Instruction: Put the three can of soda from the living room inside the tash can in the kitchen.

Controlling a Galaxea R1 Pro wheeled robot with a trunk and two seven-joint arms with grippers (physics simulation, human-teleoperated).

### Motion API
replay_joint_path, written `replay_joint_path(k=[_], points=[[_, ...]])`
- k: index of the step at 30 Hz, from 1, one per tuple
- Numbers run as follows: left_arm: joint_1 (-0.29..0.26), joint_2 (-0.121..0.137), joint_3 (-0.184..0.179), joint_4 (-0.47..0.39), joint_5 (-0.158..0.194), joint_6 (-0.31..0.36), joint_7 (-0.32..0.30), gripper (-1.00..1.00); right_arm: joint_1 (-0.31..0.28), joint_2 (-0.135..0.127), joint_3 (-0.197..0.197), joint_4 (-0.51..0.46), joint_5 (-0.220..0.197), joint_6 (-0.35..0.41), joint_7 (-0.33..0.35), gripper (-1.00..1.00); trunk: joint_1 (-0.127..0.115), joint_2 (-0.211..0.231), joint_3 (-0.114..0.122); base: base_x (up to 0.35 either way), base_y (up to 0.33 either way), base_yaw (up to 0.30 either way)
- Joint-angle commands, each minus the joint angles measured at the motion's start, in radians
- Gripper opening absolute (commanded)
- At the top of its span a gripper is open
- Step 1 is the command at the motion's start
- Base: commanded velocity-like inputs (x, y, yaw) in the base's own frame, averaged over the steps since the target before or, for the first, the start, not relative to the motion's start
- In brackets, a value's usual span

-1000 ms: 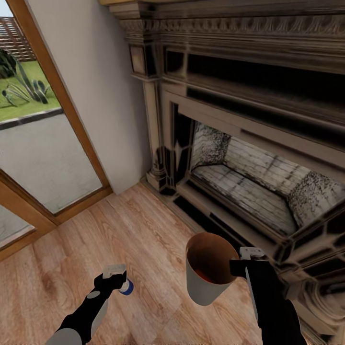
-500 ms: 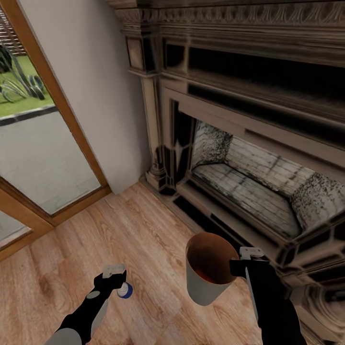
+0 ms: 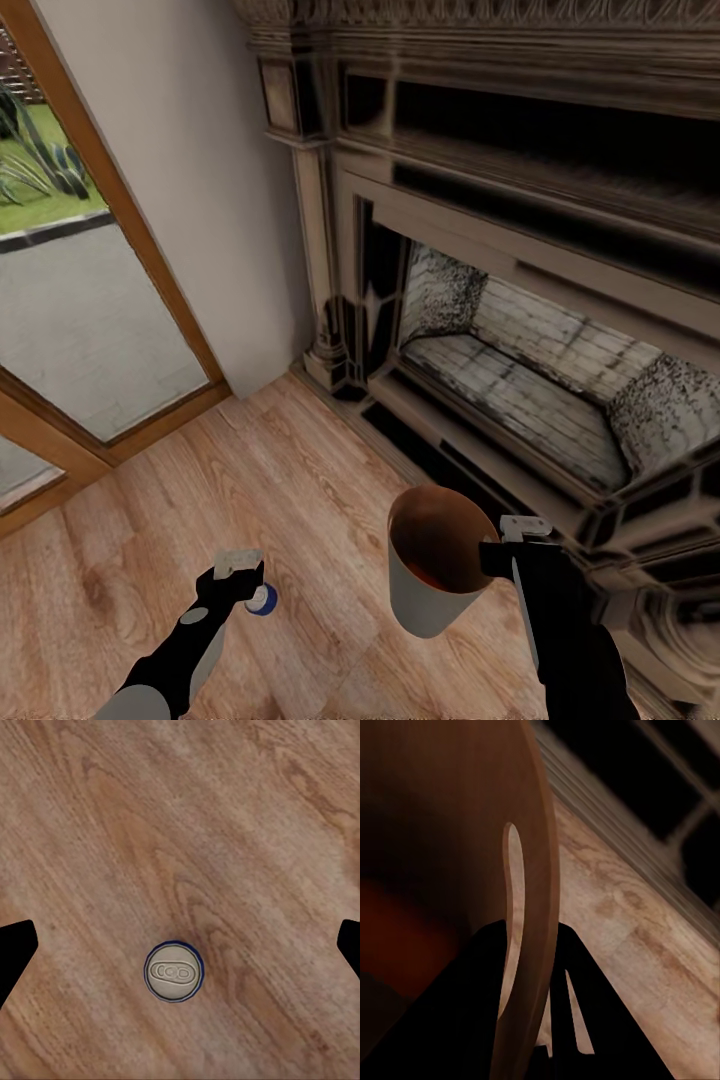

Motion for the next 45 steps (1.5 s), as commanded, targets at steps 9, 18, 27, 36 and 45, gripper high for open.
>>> replay_joint_path(k=[9, 18, 27, 36, 45], points=[[0.0, -0.001, 0.0, -0.001, 0.0, 0.0, 0.0, 1.0, 0.0, 0.0, 0.0, 0.0, -0.016, 0.001, 0.008, -1.0, 0.0, 0.0, -0.01, 0.0, 0.0, 0.0], [0.0, -0.001, 0.001, -0.001, 0.001, 0.0, 0.0, 1.0, 0.0, 0.001, 0.0, 0.0, -0.017, 0.001, 0.008, -1.0, 0.019, -0.035, -0.026, 0.0, 0.0, 0.0], [0.0, -0.002, 0.002, -0.001, 0.001, 0.0, 0.0, 1.0, 0.0, 0.001, 0.0, -0.001, -0.017, 0.001, 0.008, -1.0, 0.054, -0.098, -0.054, 0.0, 0.0, 0.0], [0.0, -0.002, 0.001, -0.001, 0.001, 0.0, 0.0, 1.0, 0.0, 0.001, 0.0, 0.0, -0.017, 0.001, 0.008, -1.0, 0.088, -0.161, -0.082, 0.0, 0.0, 0.0], [0.0, -0.002, 0.0, -0.001, 0.001, 0.0, 0.0, 1.0, 0.0, 0.001, 0.0, 0.0, -0.017, 0.001, 0.008, -1.0, 0.123, -0.224, -0.11, 0.0, 0.0, 0.0]])
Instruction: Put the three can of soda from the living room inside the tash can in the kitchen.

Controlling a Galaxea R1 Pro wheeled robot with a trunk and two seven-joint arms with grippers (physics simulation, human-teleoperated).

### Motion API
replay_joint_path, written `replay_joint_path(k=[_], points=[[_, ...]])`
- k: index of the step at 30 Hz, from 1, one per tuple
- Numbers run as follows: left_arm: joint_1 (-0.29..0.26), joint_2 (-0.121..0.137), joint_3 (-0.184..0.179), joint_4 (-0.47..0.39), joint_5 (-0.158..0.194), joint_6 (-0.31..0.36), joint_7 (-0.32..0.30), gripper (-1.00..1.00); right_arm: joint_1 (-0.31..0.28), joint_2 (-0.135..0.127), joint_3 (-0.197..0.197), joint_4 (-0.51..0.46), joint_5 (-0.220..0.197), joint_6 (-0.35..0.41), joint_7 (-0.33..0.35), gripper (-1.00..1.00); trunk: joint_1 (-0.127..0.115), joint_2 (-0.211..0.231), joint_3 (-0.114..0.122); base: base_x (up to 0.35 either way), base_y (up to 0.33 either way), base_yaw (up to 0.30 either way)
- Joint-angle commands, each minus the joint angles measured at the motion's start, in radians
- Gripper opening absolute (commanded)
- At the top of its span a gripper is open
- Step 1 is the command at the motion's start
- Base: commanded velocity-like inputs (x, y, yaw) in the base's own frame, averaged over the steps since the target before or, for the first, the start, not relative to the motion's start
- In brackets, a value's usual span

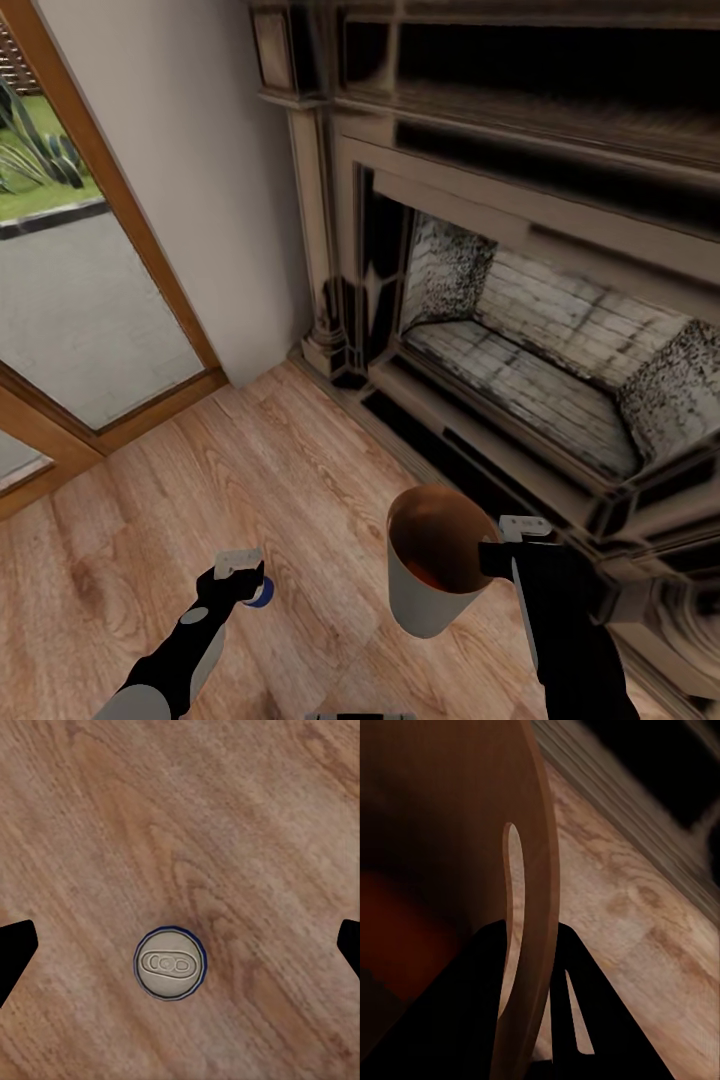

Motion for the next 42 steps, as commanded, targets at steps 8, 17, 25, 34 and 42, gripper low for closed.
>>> replay_joint_path(k=[8, 17, 25, 34, 42], points=[[0.0, 0.0, 0.0, 0.0, 0.0, 0.0, 0.0, 1.0, 0.0, 0.0, 0.0, 0.0, -0.018, 0.001, 0.003, -1.0, 0.031, -0.056, -0.025, 0.0, 0.0, 0.0], [0.0, 0.0, 0.0, 0.001, 0.0, 0.0, 0.0, 1.0, 0.0, 0.0, 0.0, 0.0, -0.018, 0.001, 0.003, -1.0, 0.065, -0.119, -0.053, 0.0, 0.0, 0.0], [0.0, 0.001, 0.0, 0.0, 0.0, -0.001, 0.0, 1.0, 0.0, 0.0, 0.0, 0.0, -0.018, 0.001, 0.004, -1.0, 0.096, -0.175, -0.078, 0.0, 0.0, 0.0], [0.0, 0.002, 0.0, 0.0, 0.0, -0.002, 0.0, 1.0, 0.0, 0.0, 0.001, -0.001, -0.017, 0.002, 0.004, -1.0, 0.13, -0.238, -0.107, 0.0, 0.0, 0.0], [0.0, 0.003, 0.0, 0.0, 0.0, -0.003, 0.0, 1.0, 0.0, -0.001, 0.03, -0.059, -0.012, 0.012, 0.004, -1.0, 0.161, -0.294, -0.132, 0.0, 0.0, 0.0]])
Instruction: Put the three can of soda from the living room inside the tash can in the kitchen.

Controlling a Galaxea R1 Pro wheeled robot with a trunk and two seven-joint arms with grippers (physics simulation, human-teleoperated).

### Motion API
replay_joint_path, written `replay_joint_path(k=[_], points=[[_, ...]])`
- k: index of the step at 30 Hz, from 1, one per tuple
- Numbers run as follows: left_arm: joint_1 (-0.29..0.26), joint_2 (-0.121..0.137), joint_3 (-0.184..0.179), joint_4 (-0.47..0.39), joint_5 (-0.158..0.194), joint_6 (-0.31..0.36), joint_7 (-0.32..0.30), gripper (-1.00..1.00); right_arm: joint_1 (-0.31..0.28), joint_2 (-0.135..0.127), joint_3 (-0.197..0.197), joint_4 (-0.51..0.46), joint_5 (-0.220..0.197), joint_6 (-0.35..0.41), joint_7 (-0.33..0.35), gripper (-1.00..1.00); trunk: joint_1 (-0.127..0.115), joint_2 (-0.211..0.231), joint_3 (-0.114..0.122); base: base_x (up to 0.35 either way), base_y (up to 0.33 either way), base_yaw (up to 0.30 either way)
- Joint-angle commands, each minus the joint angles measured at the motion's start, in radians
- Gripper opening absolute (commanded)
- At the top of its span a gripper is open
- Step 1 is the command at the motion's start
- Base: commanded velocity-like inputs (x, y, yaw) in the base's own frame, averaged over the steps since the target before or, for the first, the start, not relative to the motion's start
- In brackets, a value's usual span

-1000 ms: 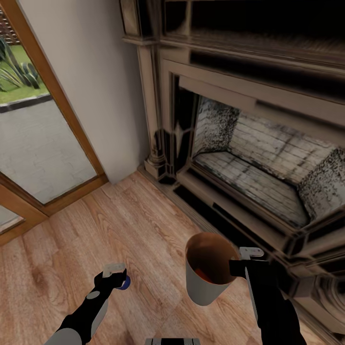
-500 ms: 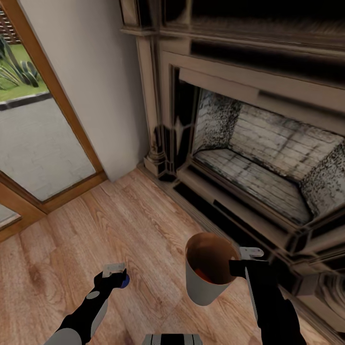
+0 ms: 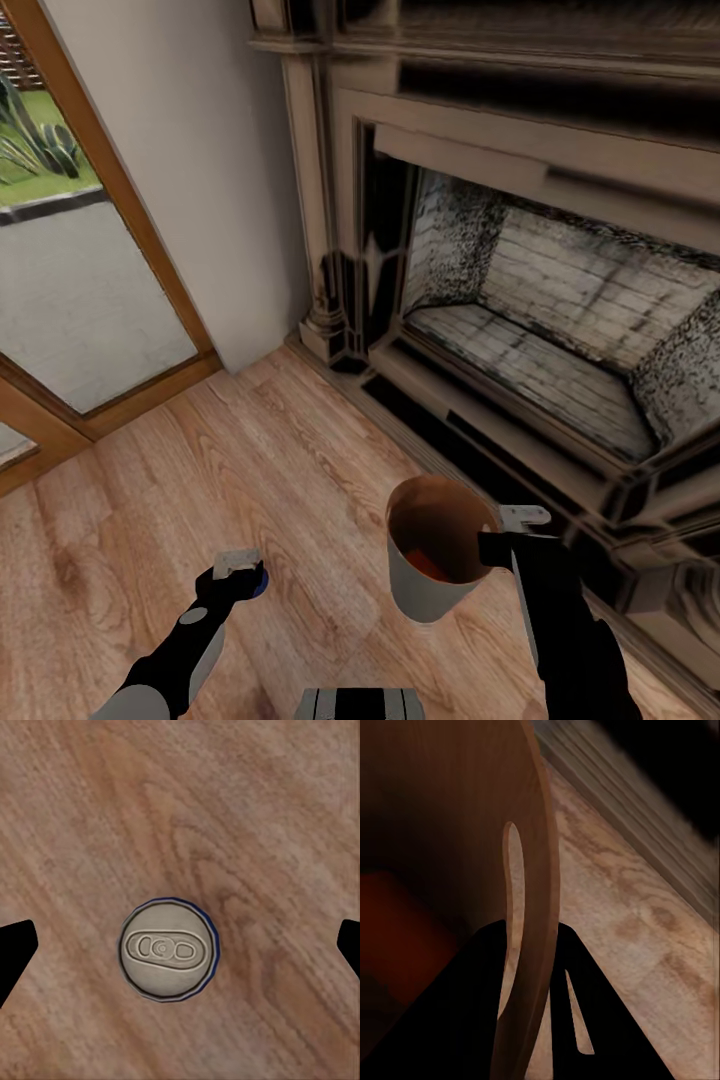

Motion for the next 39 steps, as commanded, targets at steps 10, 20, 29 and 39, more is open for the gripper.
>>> replay_joint_path(k=[10, 20, 29, 39], points=[[0.0, 0.006, 0.001, 0.0, 0.0, 0.0, 0.0, 1.0, 0.0, 0.0, 0.086, -0.114, -0.022, 0.094, 0.002, -1.0, 0.038, -0.07, -0.032, 0.0, 0.0, 0.0], [0.0, 0.007, 0.001, 0.0, 0.0, 0.0, 0.0, 1.0, 0.0, -0.001, 0.085, -0.142, -0.022, 0.117, 0.002, -1.0, 0.077, -0.14, -0.063, 0.0, 0.0, 0.0], [0.0, 0.007, 0.0, 0.0, -0.001, -0.003, 0.0, 1.0, 0.0, -0.002, 0.087, -0.147, -0.022, 0.117, 0.002, -1.0, 0.084, -0.154, -0.069, 0.0, 0.0, 0.0], [0.0, 0.007, 0.0, 0.0, -0.001, -0.003, 0.0, 1.0, 0.0, -0.002, 0.089, -0.148, -0.022, 0.117, 0.002, -1.0, 0.084, -0.154, -0.071, 0.0, 0.0, 0.0]])
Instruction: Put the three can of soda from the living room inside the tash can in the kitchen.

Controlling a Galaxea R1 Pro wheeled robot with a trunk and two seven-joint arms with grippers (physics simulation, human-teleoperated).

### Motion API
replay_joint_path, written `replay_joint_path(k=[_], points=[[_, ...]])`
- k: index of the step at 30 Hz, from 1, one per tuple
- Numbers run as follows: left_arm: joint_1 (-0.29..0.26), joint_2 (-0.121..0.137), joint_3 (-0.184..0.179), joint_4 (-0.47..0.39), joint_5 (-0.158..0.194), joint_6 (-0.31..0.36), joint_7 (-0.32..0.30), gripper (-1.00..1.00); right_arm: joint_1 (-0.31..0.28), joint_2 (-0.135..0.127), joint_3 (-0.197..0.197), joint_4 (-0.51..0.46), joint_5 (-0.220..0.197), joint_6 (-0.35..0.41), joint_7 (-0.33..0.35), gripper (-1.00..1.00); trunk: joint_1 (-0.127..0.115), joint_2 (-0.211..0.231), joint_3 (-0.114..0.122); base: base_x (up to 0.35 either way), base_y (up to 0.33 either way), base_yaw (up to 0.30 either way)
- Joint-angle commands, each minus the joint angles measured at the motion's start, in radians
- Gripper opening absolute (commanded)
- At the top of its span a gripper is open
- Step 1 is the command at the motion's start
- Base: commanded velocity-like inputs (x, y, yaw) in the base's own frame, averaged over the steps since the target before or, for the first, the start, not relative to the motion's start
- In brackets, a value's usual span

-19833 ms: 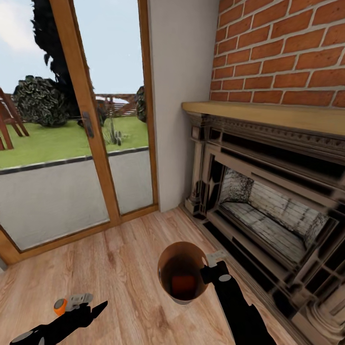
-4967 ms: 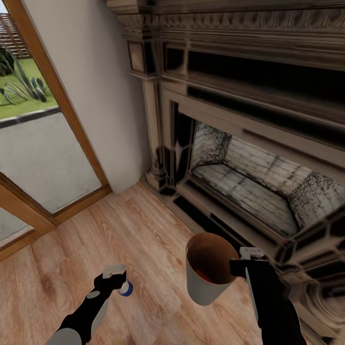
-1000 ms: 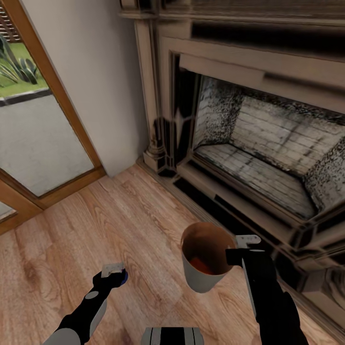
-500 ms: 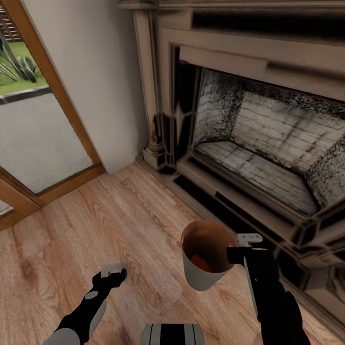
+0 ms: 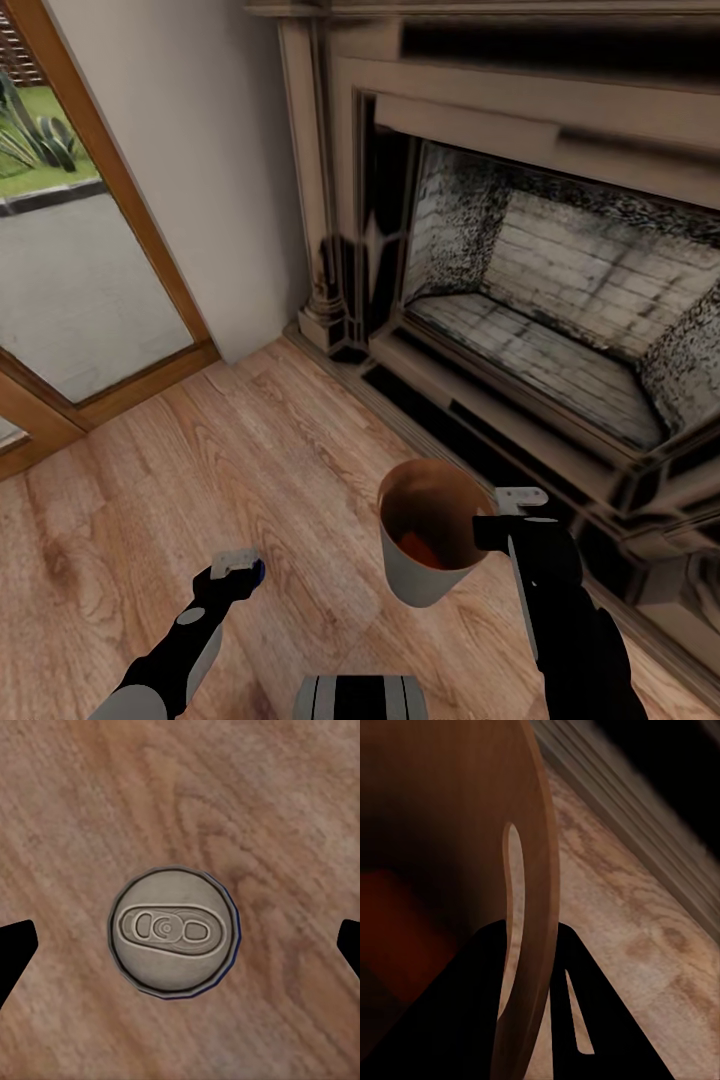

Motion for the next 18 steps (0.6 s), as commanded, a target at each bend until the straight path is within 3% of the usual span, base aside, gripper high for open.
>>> replay_joint_path(k=[1, 18], points=[[0.0, 0.0, 0.0, 0.0, 0.0, 0.0, 0.0, 1.0, 0.0, 0.0, 0.0, 0.0, -0.017, 0.001, 0.003, -1.0, 0.0, 0.0, -0.001, 0.0, 0.0, 0.0], [0.0, 0.001, 0.0, 0.001, 0.0, 0.0, 0.0, 1.0, 0.0, 0.0, 0.001, 0.0, -0.017, 0.001, 0.003, -1.0, 0.0, 0.0, -0.028, 0.0, 0.0, 0.0]])
